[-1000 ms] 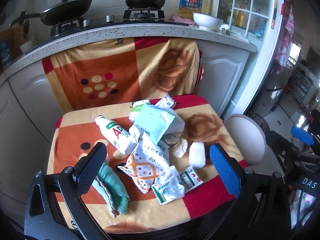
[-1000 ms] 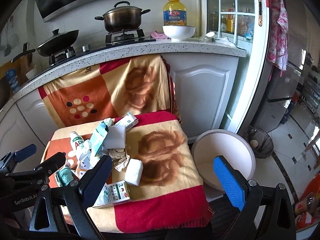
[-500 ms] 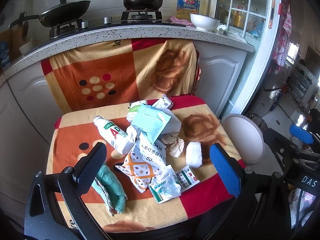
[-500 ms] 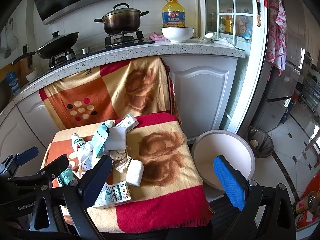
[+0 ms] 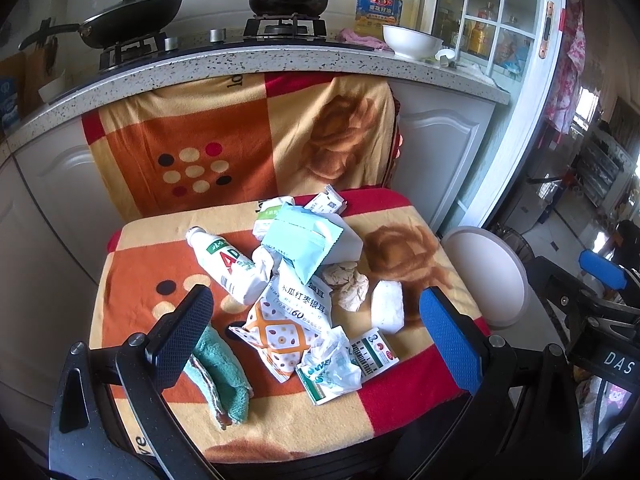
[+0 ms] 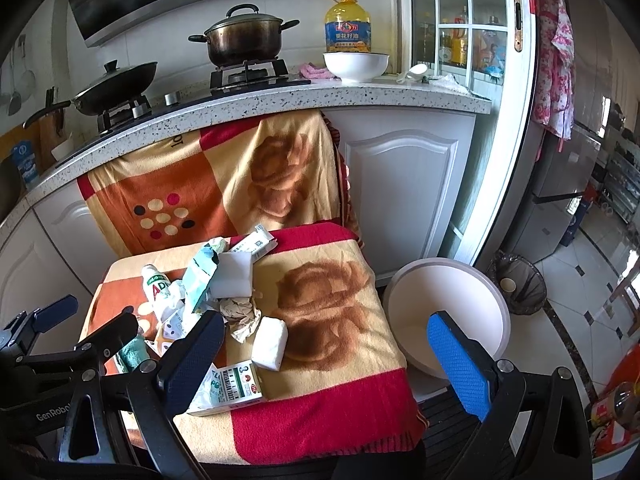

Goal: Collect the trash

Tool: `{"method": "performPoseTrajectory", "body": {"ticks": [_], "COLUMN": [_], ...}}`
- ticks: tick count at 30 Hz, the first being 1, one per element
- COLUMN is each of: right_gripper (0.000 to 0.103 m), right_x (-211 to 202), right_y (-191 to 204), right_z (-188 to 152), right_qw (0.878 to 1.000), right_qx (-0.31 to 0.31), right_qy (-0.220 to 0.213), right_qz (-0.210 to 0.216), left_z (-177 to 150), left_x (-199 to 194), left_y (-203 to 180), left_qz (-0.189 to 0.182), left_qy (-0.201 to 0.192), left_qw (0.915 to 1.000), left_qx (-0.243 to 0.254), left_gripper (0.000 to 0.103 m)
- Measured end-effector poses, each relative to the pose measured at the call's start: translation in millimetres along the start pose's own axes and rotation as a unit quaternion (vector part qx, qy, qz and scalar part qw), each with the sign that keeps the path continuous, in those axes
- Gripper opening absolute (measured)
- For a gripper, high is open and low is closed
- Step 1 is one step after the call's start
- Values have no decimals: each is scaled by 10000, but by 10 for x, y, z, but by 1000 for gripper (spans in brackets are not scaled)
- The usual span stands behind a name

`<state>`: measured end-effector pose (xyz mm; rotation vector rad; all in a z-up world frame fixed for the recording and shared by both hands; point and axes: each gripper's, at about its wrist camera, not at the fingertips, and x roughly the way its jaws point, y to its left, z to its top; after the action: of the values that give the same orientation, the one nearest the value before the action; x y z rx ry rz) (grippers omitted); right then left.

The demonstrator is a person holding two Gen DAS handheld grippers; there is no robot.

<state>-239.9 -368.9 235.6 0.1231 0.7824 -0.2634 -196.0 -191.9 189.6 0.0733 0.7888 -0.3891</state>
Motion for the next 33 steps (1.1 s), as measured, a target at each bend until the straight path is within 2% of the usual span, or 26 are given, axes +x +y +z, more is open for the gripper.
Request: {"method": "performPoseTrajectory", "body": {"ticks": [33], "right_gripper": [101], "right_x": [47], "right_y": [21], "right_z": [-11], "right_qw": [10000], "right_qx": [-18], "right_qy": [81], "right_qz": [-35], "left_z": [-20], "left_x": [16], "left_y": [55], "left_qz": [-5], "left_qy": [-26], "left_qw": [10000], "left_qx": [-89], "left_gripper": [102]}}
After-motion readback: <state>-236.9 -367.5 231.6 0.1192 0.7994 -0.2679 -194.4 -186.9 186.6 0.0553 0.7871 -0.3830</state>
